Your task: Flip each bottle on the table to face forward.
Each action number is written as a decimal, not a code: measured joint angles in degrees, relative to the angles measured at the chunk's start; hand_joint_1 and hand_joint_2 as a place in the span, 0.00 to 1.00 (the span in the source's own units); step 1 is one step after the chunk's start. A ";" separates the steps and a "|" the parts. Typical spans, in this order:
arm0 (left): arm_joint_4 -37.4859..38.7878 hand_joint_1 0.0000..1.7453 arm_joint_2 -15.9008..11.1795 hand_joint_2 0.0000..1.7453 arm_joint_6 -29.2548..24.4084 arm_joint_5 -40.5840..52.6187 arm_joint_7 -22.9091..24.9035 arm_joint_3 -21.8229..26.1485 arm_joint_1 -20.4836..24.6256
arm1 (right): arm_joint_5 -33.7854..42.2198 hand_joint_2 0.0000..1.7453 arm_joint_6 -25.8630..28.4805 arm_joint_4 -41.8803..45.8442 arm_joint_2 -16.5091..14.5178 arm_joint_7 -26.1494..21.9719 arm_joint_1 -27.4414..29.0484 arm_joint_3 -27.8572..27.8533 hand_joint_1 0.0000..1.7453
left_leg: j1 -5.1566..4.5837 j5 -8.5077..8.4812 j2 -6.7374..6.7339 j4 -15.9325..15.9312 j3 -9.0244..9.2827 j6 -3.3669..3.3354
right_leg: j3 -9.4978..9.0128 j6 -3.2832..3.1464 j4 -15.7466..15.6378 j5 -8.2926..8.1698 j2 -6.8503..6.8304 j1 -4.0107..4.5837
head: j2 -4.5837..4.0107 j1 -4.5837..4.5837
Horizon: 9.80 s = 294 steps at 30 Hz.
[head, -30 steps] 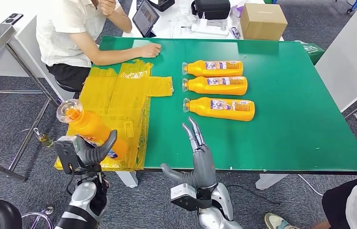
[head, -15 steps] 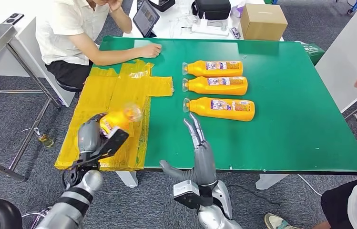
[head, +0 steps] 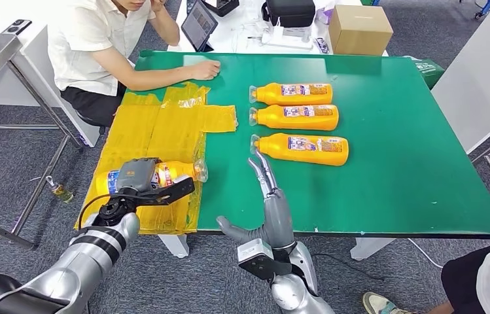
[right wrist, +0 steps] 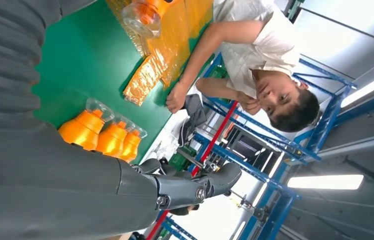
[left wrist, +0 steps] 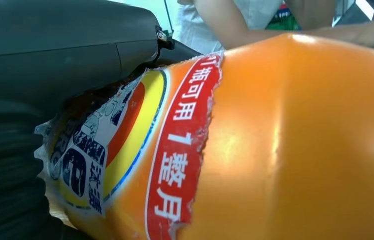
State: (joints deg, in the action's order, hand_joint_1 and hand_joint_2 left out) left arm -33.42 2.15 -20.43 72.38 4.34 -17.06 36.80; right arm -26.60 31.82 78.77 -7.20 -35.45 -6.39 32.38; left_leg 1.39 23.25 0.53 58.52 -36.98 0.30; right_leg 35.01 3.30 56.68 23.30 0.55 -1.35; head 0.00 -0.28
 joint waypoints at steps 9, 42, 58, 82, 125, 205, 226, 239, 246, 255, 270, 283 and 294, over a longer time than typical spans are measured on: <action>3.13 0.33 0.22 1.00 1.15 -0.06 -0.08 -1.22 2.09 | -0.02 1.00 -0.10 -0.28 -0.12 -0.01 -0.05 -0.55 0.00 | 0.00 -0.02 0.00 0.00 0.00 0.01 | -0.01 0.00 0.01 0.00 0.00 0.00 | 0.00 -0.01; -18.30 0.00 2.07 1.00 -9.13 -13.72 -16.32 -9.97 -9.11 | -0.36 1.00 0.05 -4.81 -1.04 -1.78 0.85 -3.40 0.00 | -0.02 0.01 0.01 0.00 -0.07 0.01 | 0.01 0.01 0.00 0.02 0.01 -0.01 | 0.00 0.01; -43.64 0.00 6.39 1.00 -12.54 -61.82 -31.36 -7.65 -28.30 | -52.14 1.00 7.78 -10.37 2.38 17.36 0.00 -19.65 0.00 | -0.11 0.07 0.07 0.01 -0.08 -0.05 | -0.02 0.03 -0.05 0.04 -0.05 -0.09 | 0.00 0.00; -51.21 0.00 7.72 1.00 -8.47 -69.35 -29.27 -1.36 -35.82 | -58.27 1.00 7.82 -25.14 13.10 37.81 -5.51 -26.37 0.00 | -0.12 0.10 0.03 0.01 -0.07 -0.12 | -0.02 0.04 -0.05 0.03 -0.04 -0.10 | 0.00 0.02; -44.08 0.00 7.90 1.00 -5.74 -69.38 -23.37 -6.16 -32.33 | -45.52 1.00 -3.86 -49.52 10.72 31.65 -24.70 -18.34 1.00 | -0.11 0.06 -0.05 0.01 0.25 -0.17 | -0.22 0.04 -0.05 -0.01 0.00 -0.08 | 0.00 0.02; -39.55 1.00 7.84 1.00 6.04 -93.40 -19.90 -12.64 -25.89 | -0.90 1.00 -23.60 -25.48 2.41 11.26 -15.60 4.33 0.98 | -0.01 0.35 -0.17 0.00 0.55 -0.14 | -0.65 0.10 -0.14 0.22 0.20 0.01 | 0.00 0.01; -35.66 1.00 7.64 1.00 6.78 -95.36 -19.34 -11.91 -23.40 | -8.18 1.00 -13.98 -26.12 2.10 15.87 -16.68 7.49 0.19 | -0.01 0.34 -0.16 0.00 0.53 -0.14 | -0.64 0.10 -0.14 0.22 0.19 0.01 | 0.00 0.01; -33.78 1.00 4.69 1.00 -1.90 -86.05 -23.64 -7.77 -23.02 | -30.86 1.00 7.58 -17.50 -1.39 1.33 -7.53 -1.63 0.00 | 0.03 0.35 -0.19 0.00 0.40 -0.12 | -0.41 0.09 -0.10 0.21 0.20 0.05 | 0.00 0.02; -35.42 1.00 1.66 1.00 -4.25 -68.00 -22.11 -3.24 -22.72 | -46.96 0.25 8.34 10.87 -7.77 -4.04 -2.70 -34.07 0.00 | -0.04 0.18 0.20 0.00 0.21 -0.15 | -0.34 0.10 -0.08 0.20 -0.20 -0.06 | 0.00 -0.02; -36.63 1.00 -1.07 1.00 -6.00 -49.85 -15.36 -1.97 -19.90 | -41.16 0.00 8.39 27.92 -10.21 -3.66 -2.39 -49.03 0.00 | -0.08 0.17 0.07 0.01 0.22 -0.16 | -0.26 0.14 -0.07 0.14 -0.15 -0.06 | 0.00 0.00; -21.41 1.00 -3.37 1.00 4.85 -9.76 -0.87 -8.85 -3.62 | -35.68 0.00 8.31 25.51 -12.78 -4.34 -1.71 -46.48 0.00 | -0.03 0.08 0.08 0.02 0.17 -0.09 | -0.26 0.13 -0.02 0.14 -0.15 -0.02 | 0.00 0.00; -8.14 0.91 1.64 1.00 15.69 -4.33 -0.79 -16.17 2.02 | -31.86 0.00 8.31 19.16 -12.78 -4.35 0.01 -44.32 0.00 | -0.03 0.09 0.06 0.02 0.12 -0.10 | -0.22 0.14 -0.02 0.14 -0.15 -0.01 | 0.00 0.00; 0.33 0.00 5.22 1.00 22.28 -8.96 -2.71 -17.94 5.64 | -30.90 1.00 8.32 12.75 -12.78 -4.37 0.09 -41.80 0.00 | -0.02 0.08 0.07 0.02 0.12 -0.10 | -0.23 0.14 -0.01 0.14 -0.15 -0.01 | 0.00 0.02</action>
State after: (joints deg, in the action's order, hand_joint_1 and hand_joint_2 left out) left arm -33.08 7.37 1.84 63.43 1.63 -35.00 42.43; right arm -57.50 40.14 91.53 -19.98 -39.82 -6.30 -9.43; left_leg 1.37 23.33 0.60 58.54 -36.86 0.20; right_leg 34.78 3.44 56.67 23.44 0.40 -1.36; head 0.00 -0.27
